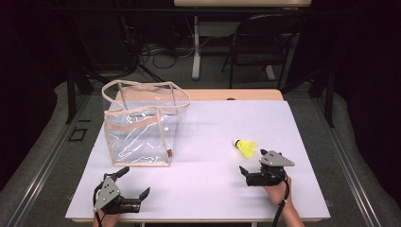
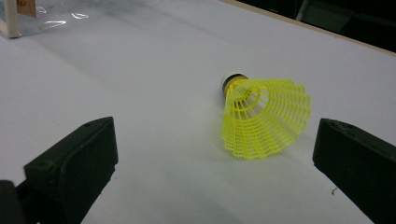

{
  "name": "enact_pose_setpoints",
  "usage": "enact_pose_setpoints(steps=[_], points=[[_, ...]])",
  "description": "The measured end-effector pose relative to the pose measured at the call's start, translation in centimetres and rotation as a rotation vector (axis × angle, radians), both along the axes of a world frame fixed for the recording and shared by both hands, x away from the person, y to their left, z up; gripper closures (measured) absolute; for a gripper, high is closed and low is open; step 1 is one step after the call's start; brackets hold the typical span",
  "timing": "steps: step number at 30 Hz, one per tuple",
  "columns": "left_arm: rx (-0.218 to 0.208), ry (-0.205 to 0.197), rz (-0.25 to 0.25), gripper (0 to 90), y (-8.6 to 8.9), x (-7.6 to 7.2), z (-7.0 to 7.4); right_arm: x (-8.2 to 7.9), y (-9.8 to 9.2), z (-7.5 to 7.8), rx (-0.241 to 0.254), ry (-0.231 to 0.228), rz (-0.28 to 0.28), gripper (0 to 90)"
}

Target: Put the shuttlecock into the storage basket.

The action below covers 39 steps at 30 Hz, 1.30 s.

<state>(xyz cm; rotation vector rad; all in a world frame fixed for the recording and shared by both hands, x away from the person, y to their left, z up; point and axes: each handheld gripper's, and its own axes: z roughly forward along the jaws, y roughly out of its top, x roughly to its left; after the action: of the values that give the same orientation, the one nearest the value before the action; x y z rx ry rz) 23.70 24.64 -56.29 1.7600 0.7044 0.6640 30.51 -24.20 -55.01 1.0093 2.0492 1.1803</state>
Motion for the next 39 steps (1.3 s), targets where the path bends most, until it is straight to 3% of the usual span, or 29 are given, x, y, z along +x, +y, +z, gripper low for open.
enact_pose_setpoints(steps=[18, 26, 31, 37, 39], points=[[-0.004, 0.006, 0.003, 0.0, 0.0, 0.1, -0.1, 2.0, 0.5, 0.0, 0.001, 0.044, -0.029, 0.2], [0.006, 0.017, 0.006, 0.0, -0.1, 0.3, -0.2, 3.0, 1.0, -0.3, -0.012, 0.092, -0.049, 1.1], [0.011, 0.017, 0.009, 0.0, 0.0, 0.3, -0.1, 3.4, 1.6, -0.3, -0.033, 0.106, -0.059, 11.3], [0.008, 0.016, 0.010, 0.0, 0.0, 0.3, -0.1, 3.9, 1.9, -0.3, -0.047, 0.113, -0.064, 16.8], [0.005, 0.018, 0.010, 0.0, 0.1, 0.2, -0.1, 4.0, 2.0, -0.4, -0.056, 0.114, -0.069, 24.1]])
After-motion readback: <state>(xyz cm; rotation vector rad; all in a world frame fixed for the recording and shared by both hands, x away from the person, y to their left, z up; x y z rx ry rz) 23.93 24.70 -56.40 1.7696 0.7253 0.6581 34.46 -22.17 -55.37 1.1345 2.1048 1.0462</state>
